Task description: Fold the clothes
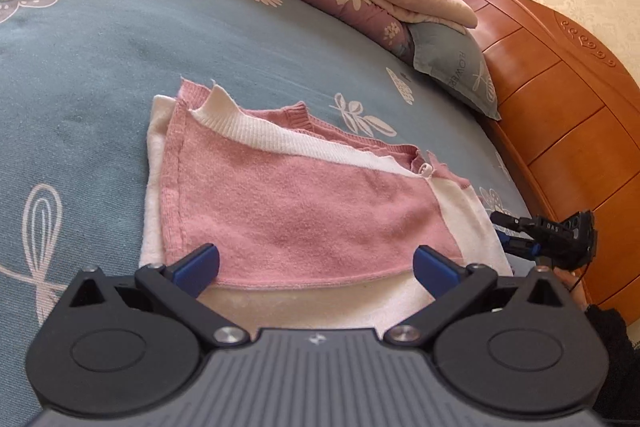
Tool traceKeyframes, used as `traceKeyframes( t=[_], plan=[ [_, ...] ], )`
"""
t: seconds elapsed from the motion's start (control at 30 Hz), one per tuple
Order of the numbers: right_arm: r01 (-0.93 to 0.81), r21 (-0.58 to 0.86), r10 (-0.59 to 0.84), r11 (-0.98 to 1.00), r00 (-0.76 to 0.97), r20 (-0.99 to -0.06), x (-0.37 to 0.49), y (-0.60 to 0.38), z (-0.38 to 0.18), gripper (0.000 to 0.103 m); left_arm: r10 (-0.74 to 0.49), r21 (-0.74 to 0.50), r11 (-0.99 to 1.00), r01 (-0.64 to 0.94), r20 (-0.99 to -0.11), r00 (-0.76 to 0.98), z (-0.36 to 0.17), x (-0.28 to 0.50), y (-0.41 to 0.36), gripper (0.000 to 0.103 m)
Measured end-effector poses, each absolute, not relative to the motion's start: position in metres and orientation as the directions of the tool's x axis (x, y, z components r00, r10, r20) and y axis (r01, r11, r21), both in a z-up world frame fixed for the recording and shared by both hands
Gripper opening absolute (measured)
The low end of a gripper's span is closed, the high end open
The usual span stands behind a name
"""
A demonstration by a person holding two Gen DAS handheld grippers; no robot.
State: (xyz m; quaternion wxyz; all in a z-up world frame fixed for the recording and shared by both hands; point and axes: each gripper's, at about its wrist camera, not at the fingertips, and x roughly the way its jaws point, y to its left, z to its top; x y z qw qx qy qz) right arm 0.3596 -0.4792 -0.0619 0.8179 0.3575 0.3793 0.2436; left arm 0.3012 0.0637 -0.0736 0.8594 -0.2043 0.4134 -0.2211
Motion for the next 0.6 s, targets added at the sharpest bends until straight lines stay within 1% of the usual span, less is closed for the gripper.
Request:
traceKeyframes(
  t=[0.1, 0.13, 0.2, 0.23, 0.27, 0.3, 0.37, 0.53, 0.6],
  plan=[
    [-0.123, 0.823, 0.718, 0.554, 0.571, -0.398, 0.368, -0.478, -0.067, 0.057, -0.56, -0.533, 0.815, 0.229, -0.62, 0.55, -0.07, 0.294, 0.059, 0.102],
    [-0.144, 0.818, 0.729, 0.557, 0.557, -0.398, 0.367, -0.475, -0.065, 0.057, -0.566, -0.534, 0.811, 0.238, -0.617, 0.547, -0.069, 0.292, 0.059, 0.102],
    [-0.166, 0.788, 0.722, 0.594, 0.542, -0.43, 0.365, -0.471, -0.064, 0.056, -0.576, -0.531, 0.807, 0.257, -0.613, 0.541, -0.067, 0.288, 0.058, 0.102],
    [-0.169, 0.773, 0.714, 0.612, 0.538, -0.448, 0.364, -0.47, -0.065, 0.05, -0.575, -0.525, 0.809, 0.263, -0.616, 0.539, -0.068, 0.286, 0.057, 0.102],
    [-0.164, 0.769, 0.71, 0.617, 0.538, -0.455, 0.365, -0.47, -0.067, 0.047, -0.573, -0.52, 0.812, 0.265, -0.621, 0.536, -0.068, 0.286, 0.056, 0.102],
    [-0.148, 0.785, 0.711, 0.601, 0.547, -0.442, 0.367, -0.474, -0.071, 0.045, -0.569, -0.516, 0.815, 0.263, -0.627, 0.533, -0.069, 0.286, 0.055, 0.102],
    [-0.121, 0.803, 0.707, 0.584, 0.561, -0.43, 0.372, -0.476, -0.075, 0.036, -0.569, -0.523, 0.813, 0.255, -0.623, 0.537, -0.069, 0.288, 0.054, 0.102],
    [-0.124, 0.817, 0.723, 0.563, 0.553, -0.414, 0.367, -0.479, -0.076, 0.036, -0.596, -0.596, 0.77, 0.228, -0.544, 0.59, -0.056, 0.307, 0.077, 0.102],
    [-0.128, 0.815, 0.722, 0.565, 0.555, -0.414, 0.363, -0.481, -0.079, 0.035, -0.6, -0.629, 0.753, 0.196, -0.532, 0.598, -0.056, 0.323, 0.092, 0.102]
  ],
)
